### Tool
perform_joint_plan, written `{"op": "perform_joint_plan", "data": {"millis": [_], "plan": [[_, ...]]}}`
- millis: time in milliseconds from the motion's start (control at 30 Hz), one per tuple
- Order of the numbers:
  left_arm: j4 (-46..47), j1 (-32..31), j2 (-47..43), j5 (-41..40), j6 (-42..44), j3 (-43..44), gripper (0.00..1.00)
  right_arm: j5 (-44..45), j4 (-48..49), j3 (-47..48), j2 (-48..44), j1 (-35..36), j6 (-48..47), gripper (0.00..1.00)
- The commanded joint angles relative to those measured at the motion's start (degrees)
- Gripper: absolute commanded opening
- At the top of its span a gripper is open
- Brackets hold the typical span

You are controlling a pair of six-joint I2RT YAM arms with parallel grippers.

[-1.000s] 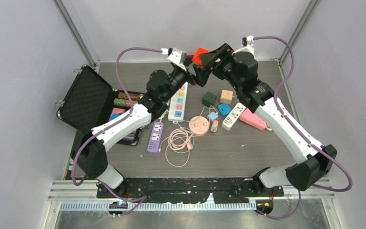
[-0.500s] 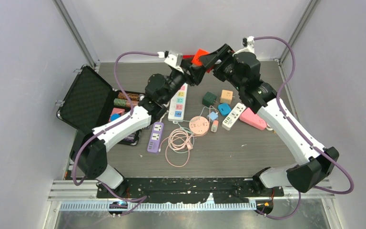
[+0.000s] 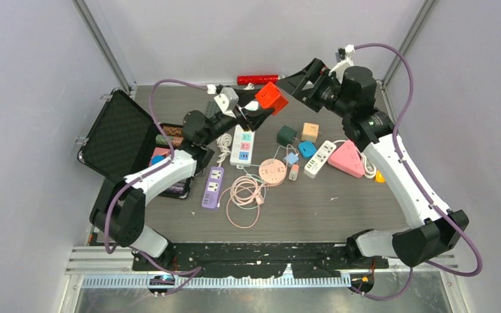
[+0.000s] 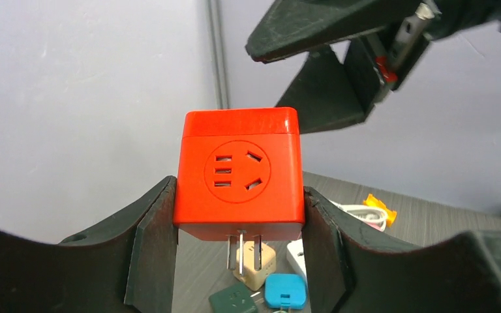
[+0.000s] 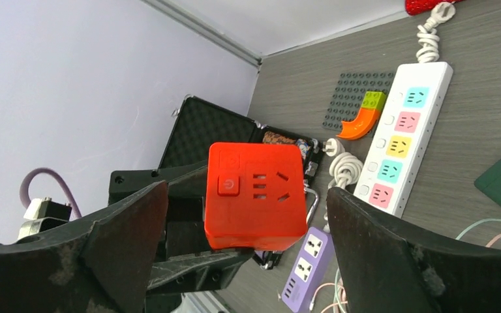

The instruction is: Insert the plug

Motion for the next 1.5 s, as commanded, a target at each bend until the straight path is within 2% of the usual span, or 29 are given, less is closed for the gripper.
{"op": "perform_joint_plan", "data": {"millis": [0, 67, 333, 667, 800, 967, 1033, 1067, 1100, 1133, 1233, 1300, 1367, 1467], "plan": [[5.2, 1.9, -5.2, 15.1, 7.5, 2.1, 0.00, -13.9, 1.7, 3.7, -0.7, -1.8, -4.1, 0.95], [3.7, 2.7, -5.8, 20.4, 9.6, 2.6, 0.00, -20.4, 0.5, 5.3, 0.9, -1.8, -4.3, 0.95], [2.4, 4.3, -6.1, 28.8, 13.5, 3.6, 0.00, -22.6, -7.8, 9.3, 2.9, -1.8, -11.3, 0.95], [1.3, 4.5, -5.6, 27.2, 15.7, 4.8, 0.00, -26.4, -9.5, 8.5, 3.1, -1.6, -16.1, 0.95], [1.0, 4.5, -5.3, 27.3, 15.8, 4.8, 0.00, -26.9, -8.9, 9.3, 4.3, -1.3, -16.4, 0.99], [-0.6, 4.6, -4.8, 25.5, 16.4, 5.2, 0.00, -27.0, -11.3, 11.5, 6.4, -0.5, -16.6, 0.78], [-3.1, 4.6, -5.0, 23.5, 16.5, 5.7, 0.12, -26.6, -11.9, 12.5, 7.4, 0.0, -16.5, 0.61], [-4.1, 4.6, -5.2, 22.4, 16.7, 5.8, 0.19, -26.1, -12.7, 13.5, 8.1, 0.2, -16.5, 0.45], [-5.3, 4.6, -5.4, 21.4, 17.3, 5.7, 0.30, -24.8, -13.2, 14.1, 8.4, 0.2, -16.5, 0.38], [-6.4, 4.5, -5.7, 19.7, 17.9, 5.4, 0.54, -23.1, -13.9, 15.2, 9.2, 0.3, -16.5, 0.25], [-7.6, 4.6, -6.5, 13.0, 18.3, 4.0, 0.97, -19.3, -14.9, 16.7, 10.3, 0.5, -16.1, 0.11], [-9.1, 4.5, -7.1, 5.9, 17.5, 2.9, 1.00, -15.5, -16.1, 17.4, 10.9, 0.5, -15.9, 0.07], [-12.2, 4.8, -7.9, -3.4, 12.5, 2.4, 1.00, -10.5, -17.9, 18.2, 12.0, 0.7, -16.2, 0.05], [-20.4, 6.1, -9.0, -10.1, 8.1, 2.4, 1.00, -2.0, -19.5, 19.2, 13.8, 1.0, -17.1, 0.05]]}}
